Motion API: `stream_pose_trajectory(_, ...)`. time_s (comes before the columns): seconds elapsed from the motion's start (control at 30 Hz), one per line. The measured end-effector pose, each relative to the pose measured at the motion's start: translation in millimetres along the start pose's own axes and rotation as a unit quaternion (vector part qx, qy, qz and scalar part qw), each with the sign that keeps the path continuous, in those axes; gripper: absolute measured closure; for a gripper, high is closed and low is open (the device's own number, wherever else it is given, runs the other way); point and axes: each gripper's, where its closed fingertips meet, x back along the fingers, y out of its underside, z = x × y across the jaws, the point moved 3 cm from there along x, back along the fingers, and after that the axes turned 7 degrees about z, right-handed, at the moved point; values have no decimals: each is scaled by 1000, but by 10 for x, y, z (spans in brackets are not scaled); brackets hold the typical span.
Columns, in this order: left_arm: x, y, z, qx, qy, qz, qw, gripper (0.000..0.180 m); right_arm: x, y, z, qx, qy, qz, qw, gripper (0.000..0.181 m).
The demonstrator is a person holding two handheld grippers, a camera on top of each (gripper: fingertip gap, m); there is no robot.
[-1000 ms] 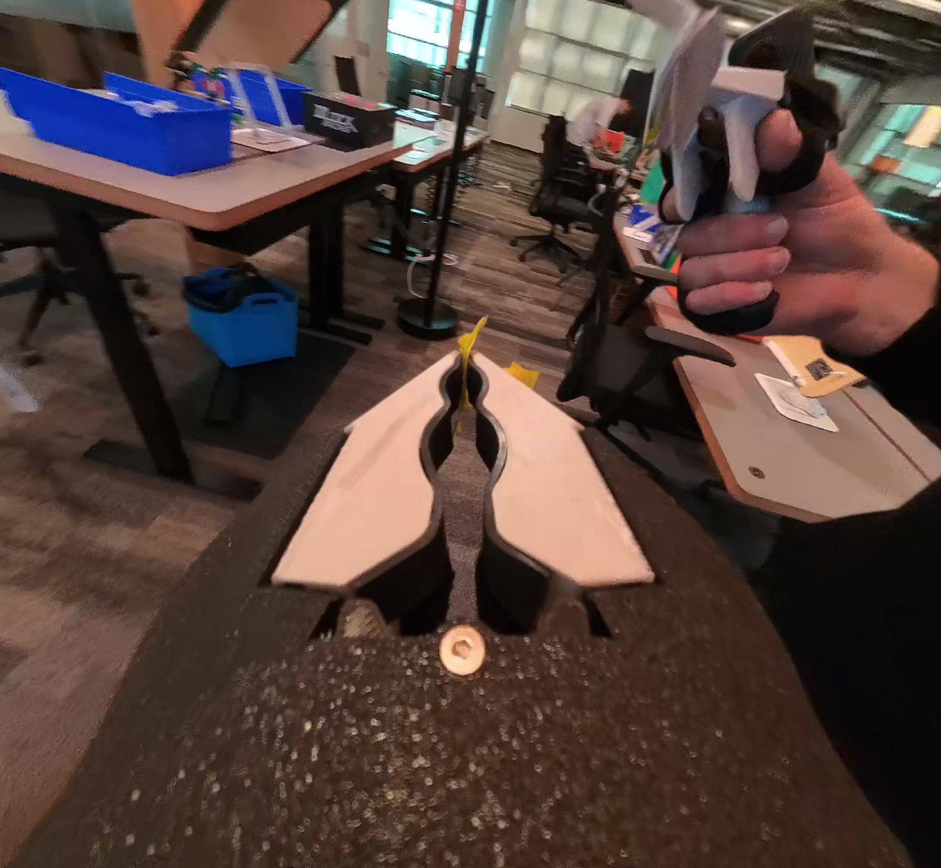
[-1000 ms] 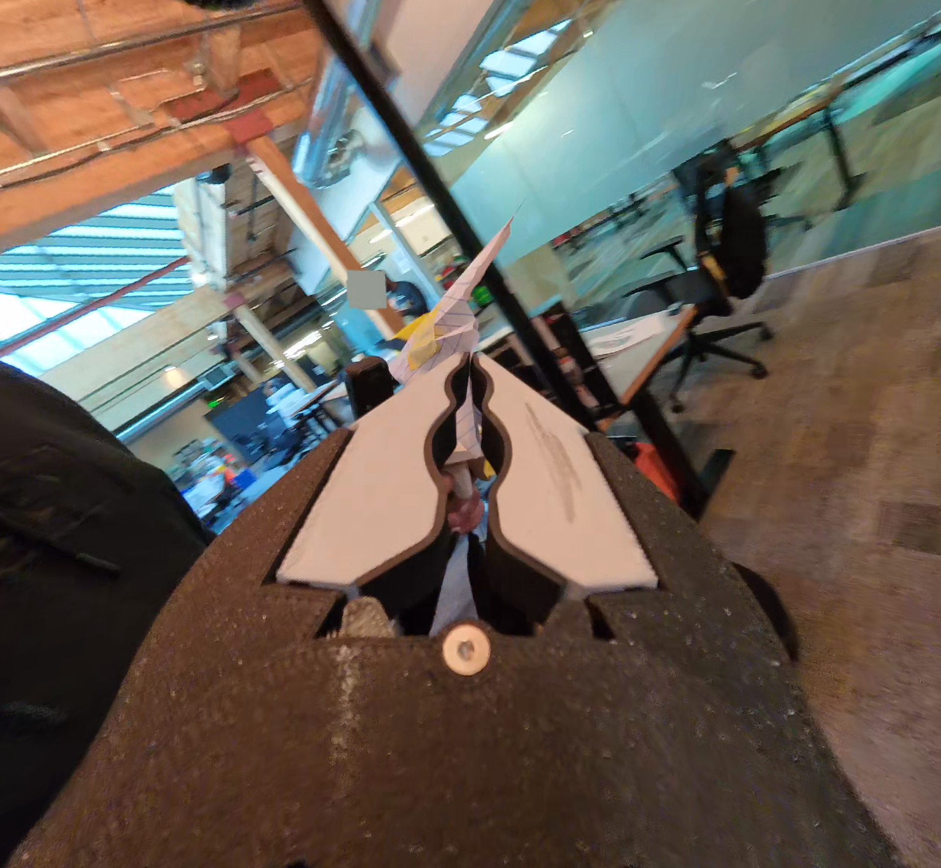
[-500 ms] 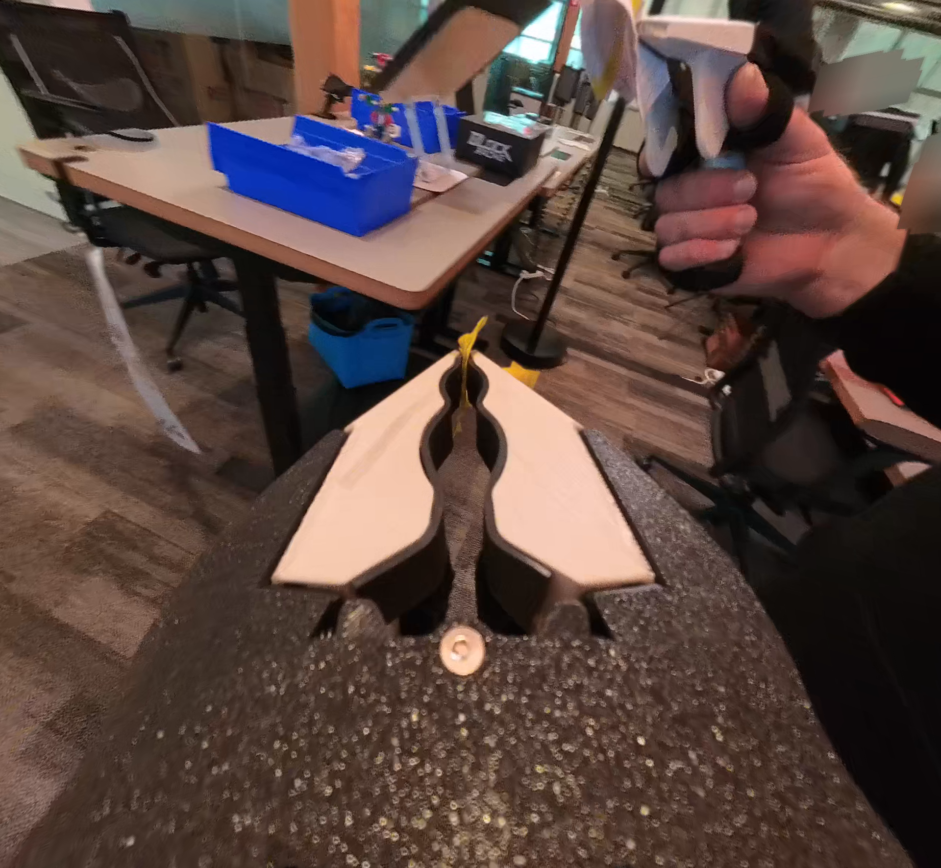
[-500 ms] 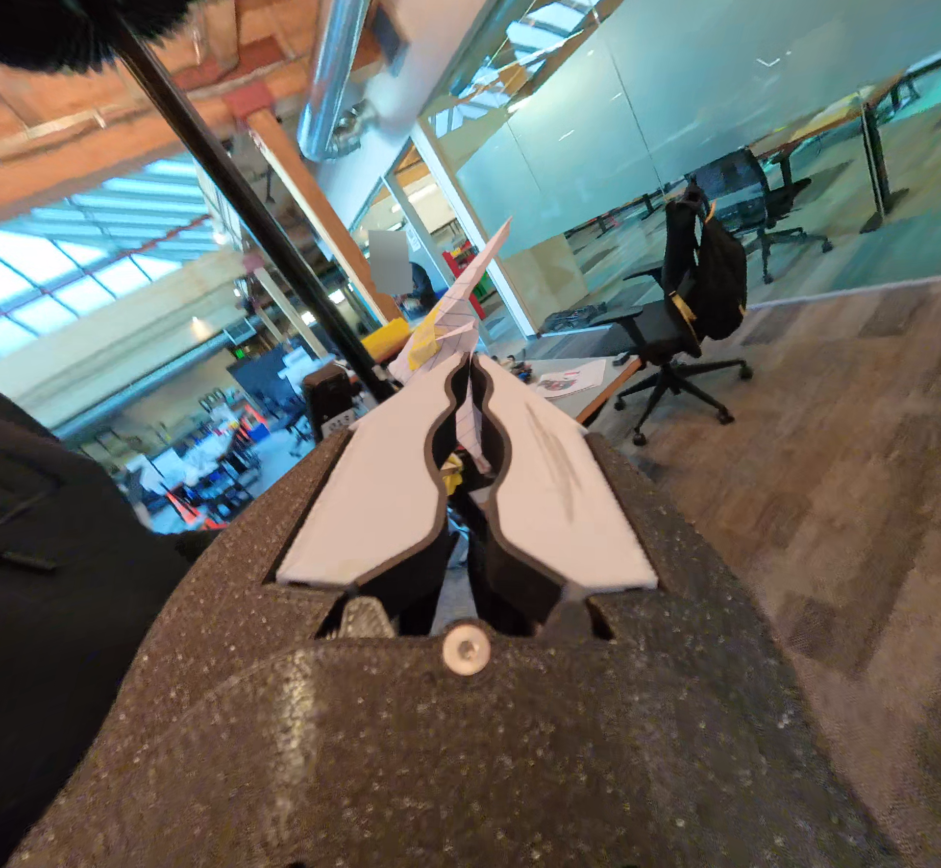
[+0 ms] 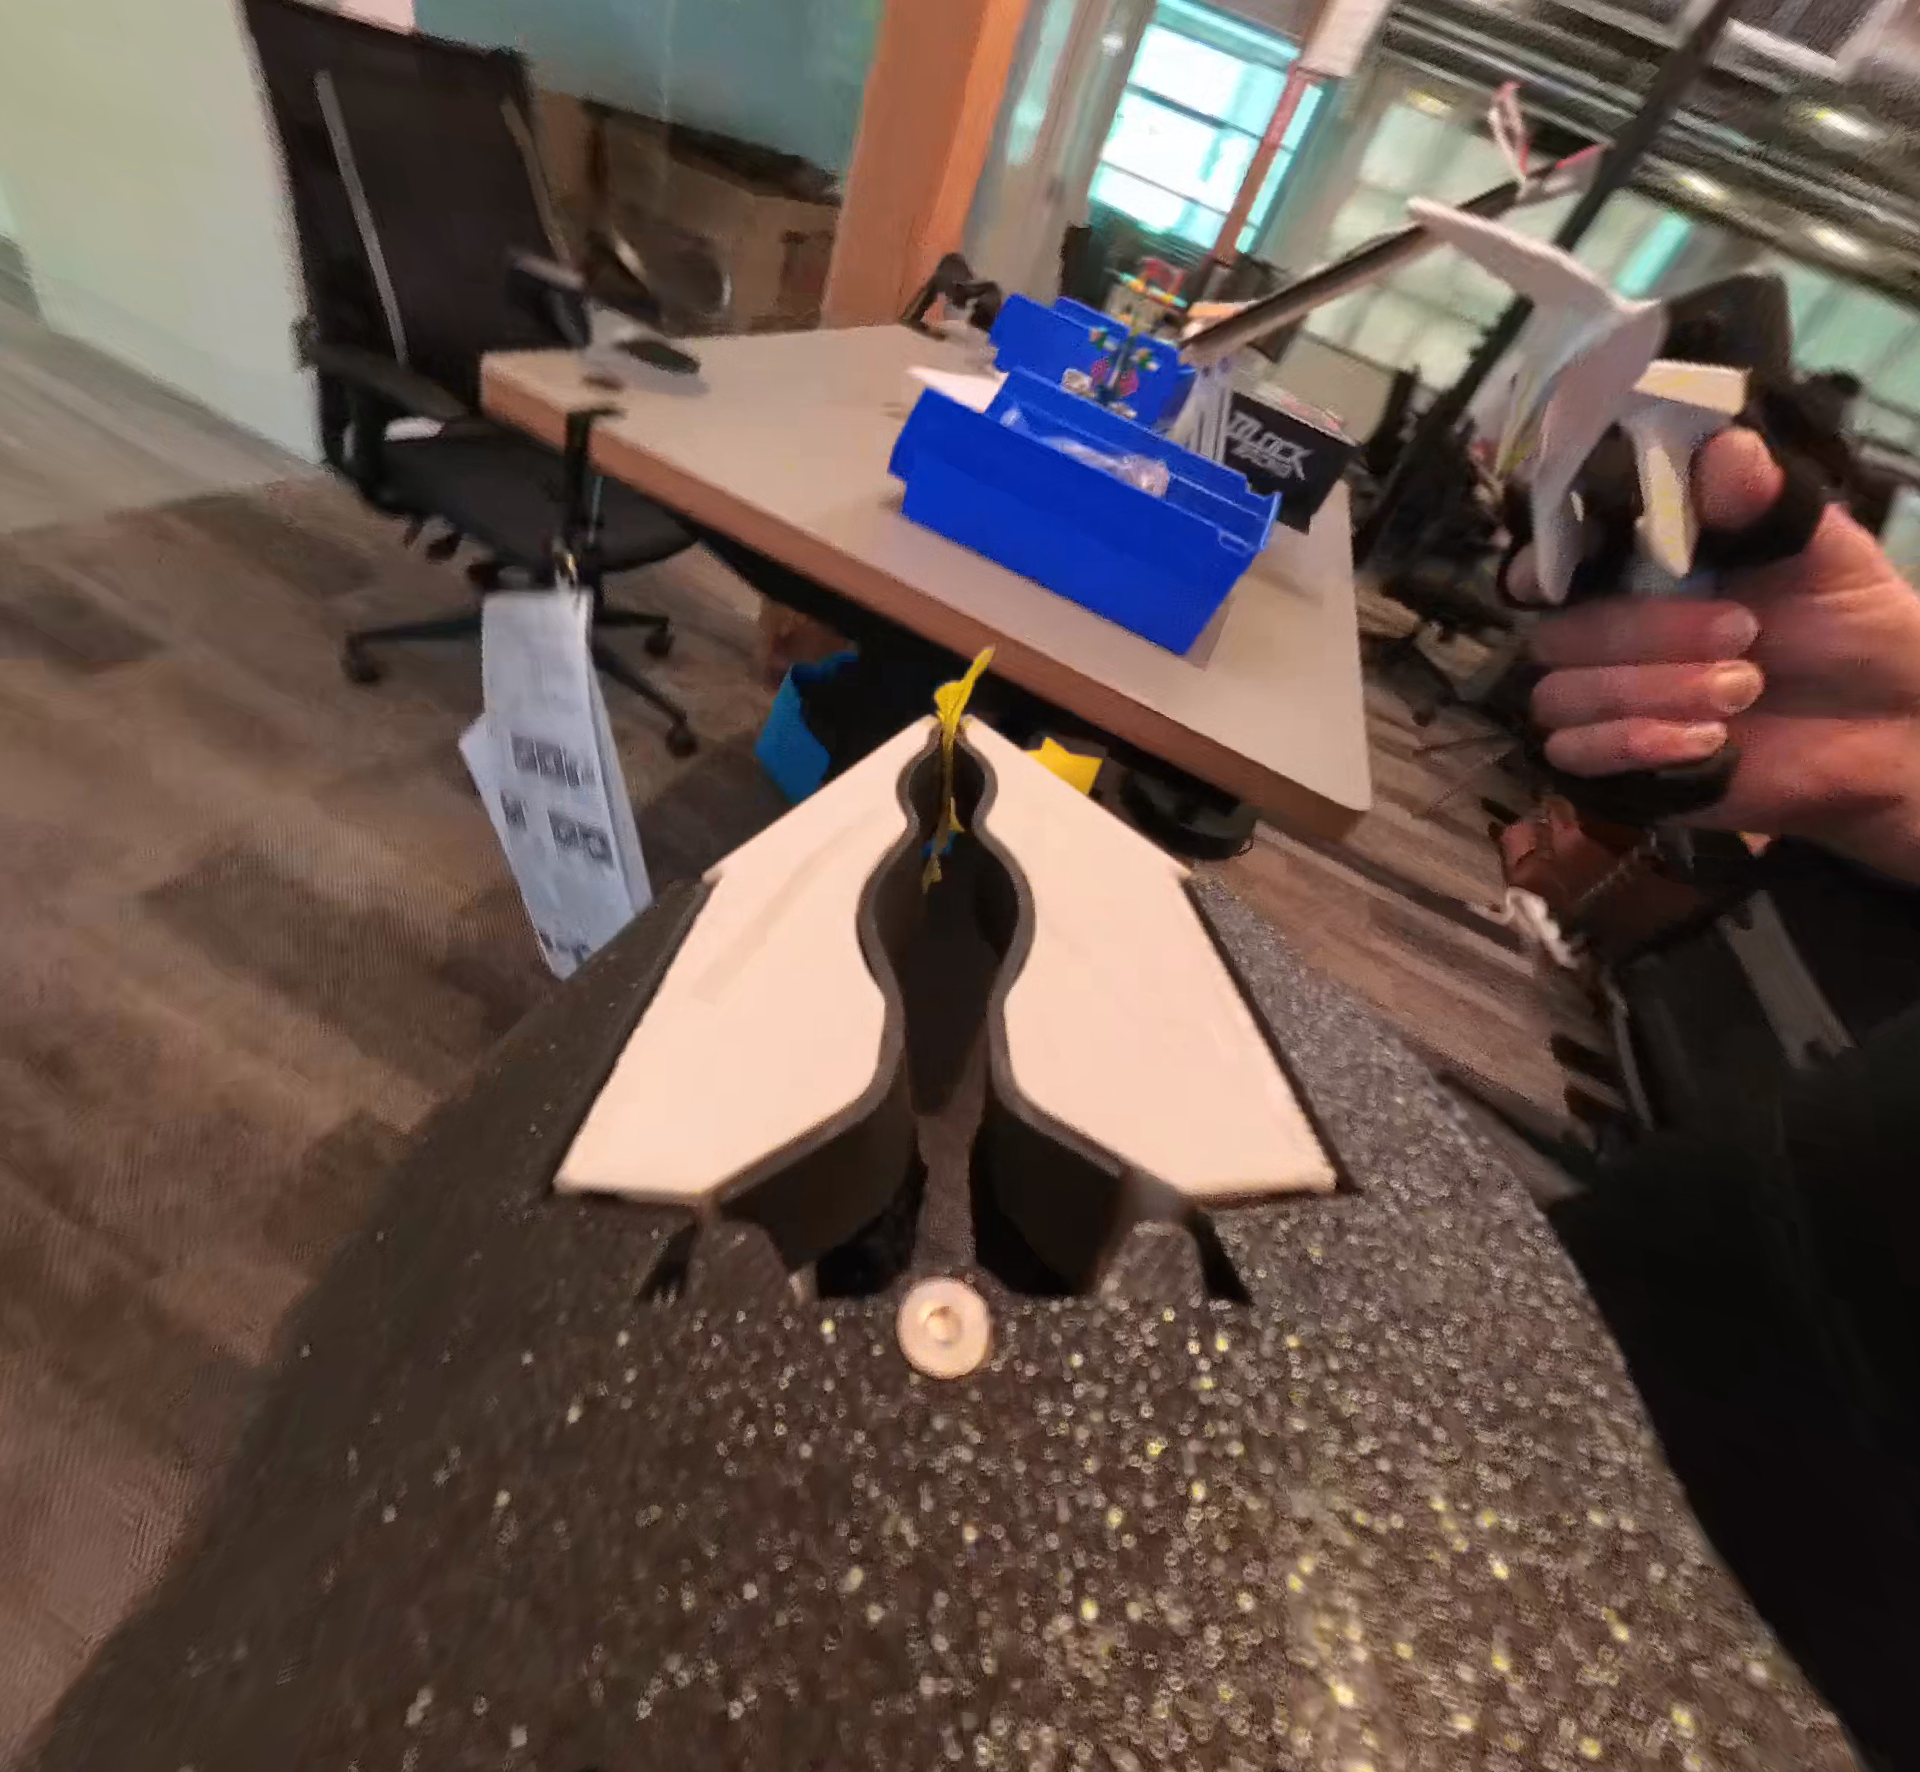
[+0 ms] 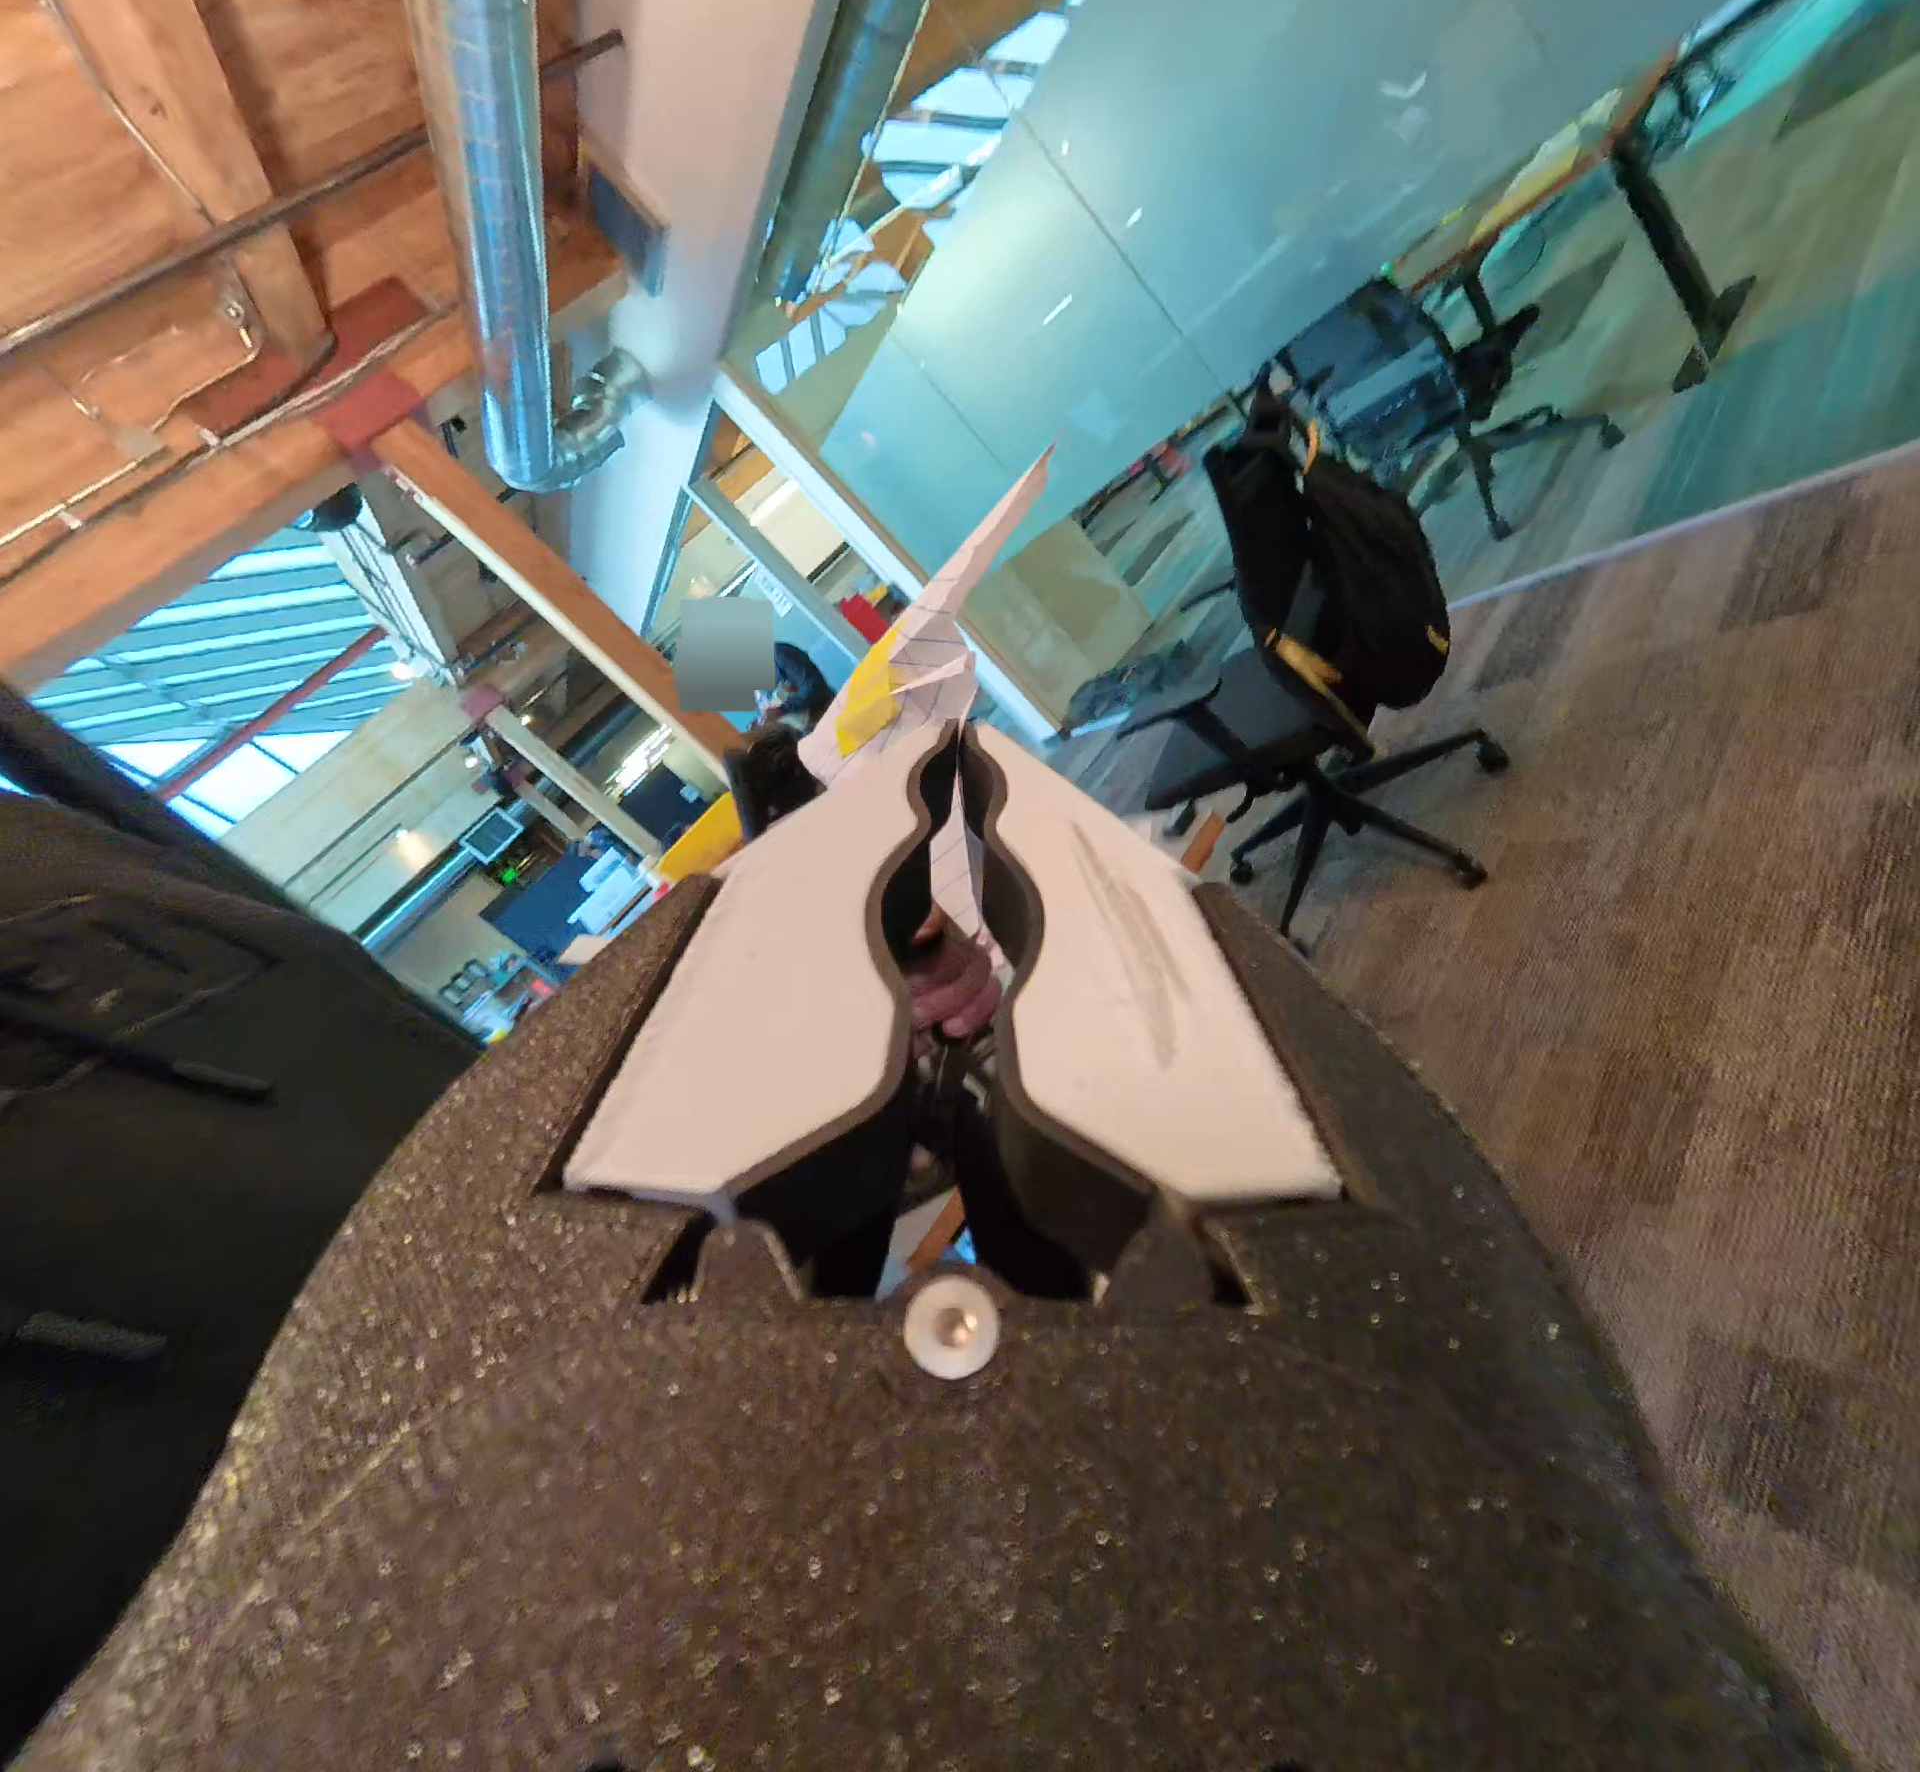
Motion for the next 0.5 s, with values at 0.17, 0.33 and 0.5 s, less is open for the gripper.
stream_pose_trajectory(0.17,-969,-753,-792,-70,80,0,994,180,-706,-610,445,56,30,40,997,181)
stream_pose_trajectory(0.33,-1928,-952,-1419,-85,134,3,987,180,-1278,-1122,1071,104,54,59,991,181)
stream_pose_trajectory(0.5,-2627,-849,-2199,-91,132,-37,986,180,-1855,-1785,2108,90,41,94,991,181)
